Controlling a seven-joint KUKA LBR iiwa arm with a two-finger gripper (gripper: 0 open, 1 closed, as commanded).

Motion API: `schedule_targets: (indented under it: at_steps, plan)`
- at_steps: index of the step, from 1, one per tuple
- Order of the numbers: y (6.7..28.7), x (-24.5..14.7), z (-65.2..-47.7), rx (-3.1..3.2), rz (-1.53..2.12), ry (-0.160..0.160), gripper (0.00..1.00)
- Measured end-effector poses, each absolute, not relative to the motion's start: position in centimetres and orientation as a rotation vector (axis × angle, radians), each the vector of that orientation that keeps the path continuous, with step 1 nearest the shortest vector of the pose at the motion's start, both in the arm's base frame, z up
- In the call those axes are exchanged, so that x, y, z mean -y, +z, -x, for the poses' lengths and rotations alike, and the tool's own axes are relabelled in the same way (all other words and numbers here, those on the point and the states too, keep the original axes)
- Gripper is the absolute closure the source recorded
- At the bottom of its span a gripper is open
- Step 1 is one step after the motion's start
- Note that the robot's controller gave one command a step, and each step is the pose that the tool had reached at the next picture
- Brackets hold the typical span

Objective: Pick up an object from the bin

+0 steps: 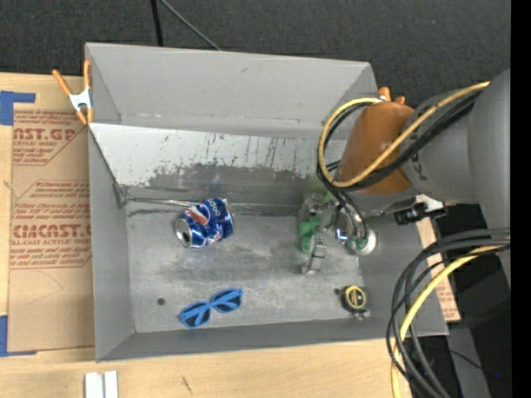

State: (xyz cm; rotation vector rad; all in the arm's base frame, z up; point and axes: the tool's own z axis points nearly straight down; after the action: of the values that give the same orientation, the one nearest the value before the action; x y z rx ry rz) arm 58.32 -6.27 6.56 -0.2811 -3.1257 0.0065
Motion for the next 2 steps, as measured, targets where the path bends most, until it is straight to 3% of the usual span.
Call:
schedule_targets:
  at_steps: [1, 2]
  plan:
    - [6.95, 5.72, -58.50, 3.131, 0.273, 0.001, 1.00]
    - [6.95, 5.72, -58.50, 3.131, 0.273, 0.001, 0.00]
